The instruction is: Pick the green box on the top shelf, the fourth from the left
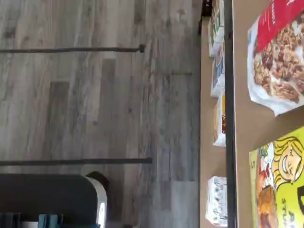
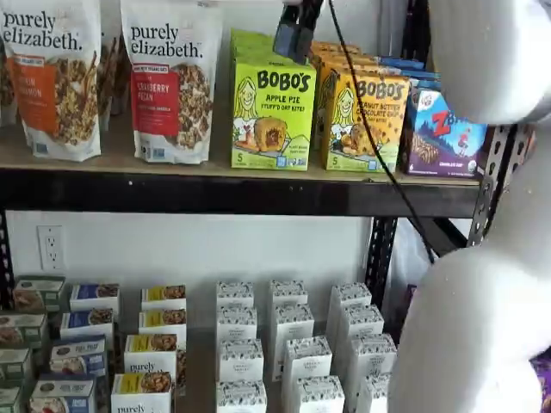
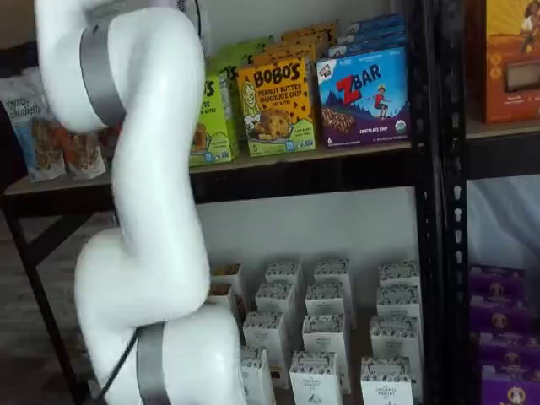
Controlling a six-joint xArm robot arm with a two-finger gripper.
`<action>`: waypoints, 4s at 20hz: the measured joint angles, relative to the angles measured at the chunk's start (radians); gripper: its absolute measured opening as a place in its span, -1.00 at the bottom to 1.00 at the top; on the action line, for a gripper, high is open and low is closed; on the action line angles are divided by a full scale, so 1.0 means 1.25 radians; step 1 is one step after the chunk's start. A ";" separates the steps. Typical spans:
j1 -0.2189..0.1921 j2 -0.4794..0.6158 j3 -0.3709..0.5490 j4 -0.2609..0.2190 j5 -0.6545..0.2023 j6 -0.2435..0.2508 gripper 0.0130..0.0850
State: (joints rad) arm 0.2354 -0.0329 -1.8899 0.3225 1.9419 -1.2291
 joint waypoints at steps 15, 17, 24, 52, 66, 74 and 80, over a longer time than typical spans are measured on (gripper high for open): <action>-0.003 -0.092 0.115 -0.005 -0.122 -0.013 1.00; -0.003 -0.098 0.128 -0.007 -0.139 -0.015 1.00; -0.009 -0.112 0.170 -0.005 -0.200 -0.028 1.00; -0.017 -0.029 0.107 -0.021 -0.220 -0.045 1.00; -0.020 -0.005 0.097 -0.034 -0.223 -0.054 1.00; -0.014 0.001 0.100 -0.050 -0.230 -0.053 1.00; -0.008 -0.002 0.117 -0.062 -0.246 -0.053 1.00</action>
State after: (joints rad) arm 0.2253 -0.0349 -1.7434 0.2444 1.6338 -1.2956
